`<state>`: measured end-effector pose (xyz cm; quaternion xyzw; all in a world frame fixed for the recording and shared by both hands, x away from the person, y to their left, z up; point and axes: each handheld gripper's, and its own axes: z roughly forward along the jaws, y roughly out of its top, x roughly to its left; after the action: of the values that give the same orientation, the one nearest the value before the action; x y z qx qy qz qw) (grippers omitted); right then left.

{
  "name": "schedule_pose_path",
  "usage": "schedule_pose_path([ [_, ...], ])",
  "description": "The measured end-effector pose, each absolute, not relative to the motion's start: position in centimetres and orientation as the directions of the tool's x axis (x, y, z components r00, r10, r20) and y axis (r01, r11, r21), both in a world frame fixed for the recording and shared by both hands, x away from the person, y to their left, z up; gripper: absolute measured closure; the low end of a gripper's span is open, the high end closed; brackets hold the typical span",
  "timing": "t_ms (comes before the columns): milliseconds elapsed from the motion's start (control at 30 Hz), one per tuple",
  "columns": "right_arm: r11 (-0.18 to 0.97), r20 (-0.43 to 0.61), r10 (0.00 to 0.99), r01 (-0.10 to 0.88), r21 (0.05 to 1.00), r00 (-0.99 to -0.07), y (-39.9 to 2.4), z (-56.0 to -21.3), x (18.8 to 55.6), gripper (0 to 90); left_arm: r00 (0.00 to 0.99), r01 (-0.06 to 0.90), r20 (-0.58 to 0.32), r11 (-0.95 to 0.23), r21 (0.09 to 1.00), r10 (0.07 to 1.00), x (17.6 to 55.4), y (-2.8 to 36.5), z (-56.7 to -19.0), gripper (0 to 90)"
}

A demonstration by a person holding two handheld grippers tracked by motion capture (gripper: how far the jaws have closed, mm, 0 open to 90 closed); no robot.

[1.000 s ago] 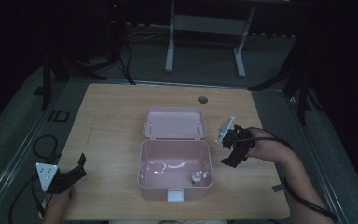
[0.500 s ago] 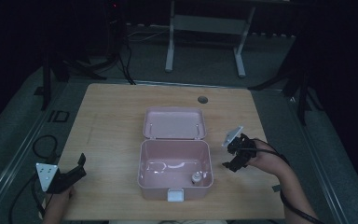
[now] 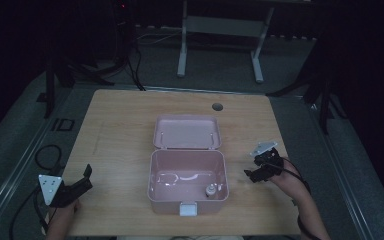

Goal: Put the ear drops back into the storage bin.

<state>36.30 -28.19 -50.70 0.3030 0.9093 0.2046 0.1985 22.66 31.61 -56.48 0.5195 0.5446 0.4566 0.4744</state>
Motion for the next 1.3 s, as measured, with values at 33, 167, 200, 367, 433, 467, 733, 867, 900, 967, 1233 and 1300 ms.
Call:
schedule_pose_path([
  [33, 0.723, -0.241, 0.644, 0.475, 0.502, -0.726, -28.3, -50.9, 36.2, 13.6, -0.010, 0.132, -0.043, 0.043, 0.990, 0.999, 22.7, 31.6, -56.5, 2.4],
  [167, 0.682, -0.245, 0.692, 0.503, 0.532, -0.679, -29.0, -51.4, 35.9, 13.1, -0.010, 0.133, -0.043, 0.044, 0.990, 0.999, 22.7, 31.6, -56.5, 2.4],
  [200, 0.669, -0.248, 0.706, 0.509, 0.542, -0.663, -29.1, -51.5, 35.8, 13.1, -0.010, 0.133, -0.043, 0.044, 0.990, 0.999, 22.7, 31.6, -56.5, 2.4],
  [367, 0.592, -0.243, 0.775, 0.534, 0.604, -0.584, -29.8, -52.0, 35.3, 12.2, -0.010, 0.133, -0.044, 0.045, 0.990, 0.999, 22.7, 31.6, -56.5, 2.4],
  [433, 0.556, -0.230, 0.801, 0.545, 0.628, -0.553, -30.1, -52.1, 35.1, 12.3, -0.010, 0.133, -0.044, 0.045, 0.990, 0.999, 22.7, 31.6, -56.5, 2.4],
  [467, 0.536, -0.224, 0.815, 0.548, 0.642, -0.535, -30.2, -52.1, 35.0, 12.2, -0.009, 0.133, -0.045, 0.045, 0.990, 0.999, 22.7, 31.6, -56.5, 2.4],
  [733, 0.397, -0.191, 0.900, 0.554, 0.731, -0.393, -31.3, -52.6, 34.3, 12.3, -0.009, 0.133, -0.045, 0.046, 0.990, 0.999, 22.7, 31.7, -56.5, 2.4],
  [867, 0.343, -0.164, 0.922, 0.546, 0.764, -0.350, -31.8, -52.8, 33.9, 12.3, -0.010, 0.133, -0.047, 0.048, 0.990, 0.999, 22.7, 31.6, -56.5, 2.4],
  [900, 0.343, -0.164, 0.922, 0.546, 0.764, -0.350, -31.8, -52.8, 33.9, 12.3, -0.010, 0.133, -0.047, 0.048, 0.990, 0.999, 22.7, 31.6, -56.5, 2.4],
  [967, 0.313, -0.156, 0.934, 0.524, 0.792, -0.322, -32.0, -52.9, 33.6, 12.3, -0.009, 0.133, -0.045, 0.046, 0.990, 0.999, 22.7, 31.6, -56.5, 2.4],
  [1233, 0.256, -0.126, 0.953, 0.512, 0.820, -0.275, -32.6, -54.1, 33.1, 12.3, -0.009, 0.134, -0.044, 0.045, 0.990, 0.999, 22.7, 31.6, -56.5, 2.4],
  [1300, 0.243, -0.120, 0.956, 0.494, 0.835, -0.268, -32.8, -54.1, 32.9, 12.3, -0.009, 0.134, -0.045, 0.045, 0.990, 0.999, 22.7, 31.6, -56.5, 2.4],
])
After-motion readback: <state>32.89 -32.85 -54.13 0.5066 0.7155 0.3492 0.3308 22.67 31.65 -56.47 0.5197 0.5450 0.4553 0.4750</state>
